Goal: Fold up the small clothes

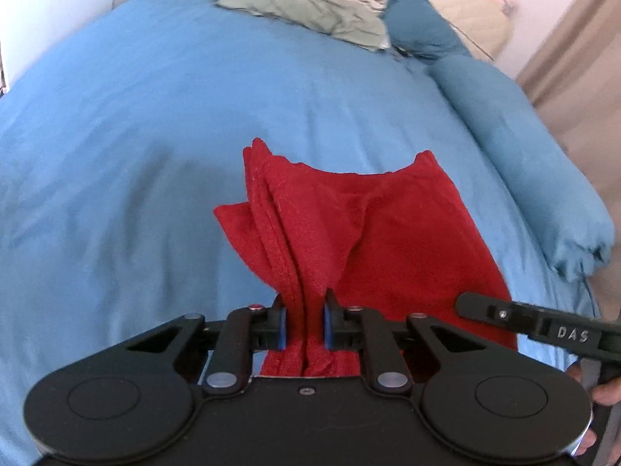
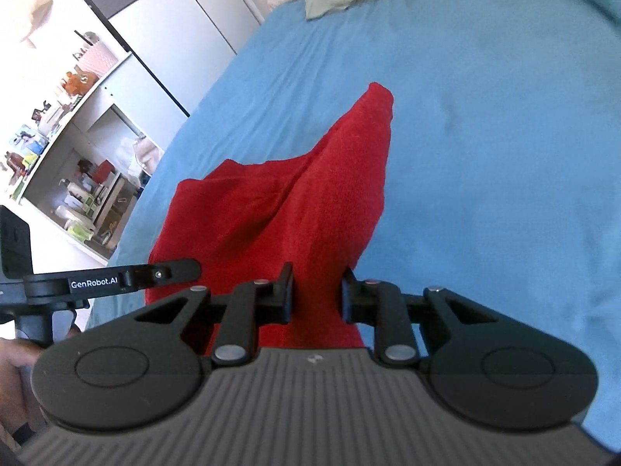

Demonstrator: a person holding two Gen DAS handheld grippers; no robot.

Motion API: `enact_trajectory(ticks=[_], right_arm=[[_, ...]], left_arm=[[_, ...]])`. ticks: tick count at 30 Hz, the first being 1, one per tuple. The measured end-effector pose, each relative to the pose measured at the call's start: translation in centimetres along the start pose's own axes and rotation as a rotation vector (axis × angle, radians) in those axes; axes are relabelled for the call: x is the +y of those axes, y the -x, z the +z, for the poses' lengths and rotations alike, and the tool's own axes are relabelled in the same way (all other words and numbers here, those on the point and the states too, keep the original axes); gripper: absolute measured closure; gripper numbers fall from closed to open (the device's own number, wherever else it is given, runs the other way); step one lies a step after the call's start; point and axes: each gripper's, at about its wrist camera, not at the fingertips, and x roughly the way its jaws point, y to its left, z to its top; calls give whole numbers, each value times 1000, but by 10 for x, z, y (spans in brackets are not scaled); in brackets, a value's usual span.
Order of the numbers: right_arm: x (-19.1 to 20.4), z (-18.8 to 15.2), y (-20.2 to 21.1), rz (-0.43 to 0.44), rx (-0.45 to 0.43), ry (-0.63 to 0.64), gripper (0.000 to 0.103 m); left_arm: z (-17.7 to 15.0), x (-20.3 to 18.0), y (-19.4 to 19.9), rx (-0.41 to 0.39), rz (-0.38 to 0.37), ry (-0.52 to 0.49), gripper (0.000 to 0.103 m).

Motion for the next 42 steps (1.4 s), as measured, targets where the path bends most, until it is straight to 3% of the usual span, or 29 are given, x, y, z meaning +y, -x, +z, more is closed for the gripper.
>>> enact_trajectory(ticks=[7,11,15,17,20,22,27,36,42], right_arm=[[-32,-54,68,-77,22,41,66],[-65,-90,71,-101,63,12,66],[-97,-122,59,-102,94,-9,64],[-105,-129,56,-104,97,-10,56],[-113,-131,68,-127,60,-2,18],[-113,-130,80,-121,13,21,3],[-115,-133,76,-161,3,106,2],[-140,-163,50,-134,-59,175,2],[-147,-175,54,-107,-130,161,0]], left_arm=[[-71,-70,-2,50,3,-55,85],[-101,-87,-26,83,32,-78,85],[-118,-96,-41,87,114,-121,80],[-118,-105,-43,72,154,-138,68],[-123,-99,-29,33,202,-147,48],[-125,-93,-18,-1,218,-144,34],[-139,-73,-14,-63,263,-125,29],[-184,-56,-42,-141,252,-155,29],[-195,-60,-30,-208,271,-170,28]])
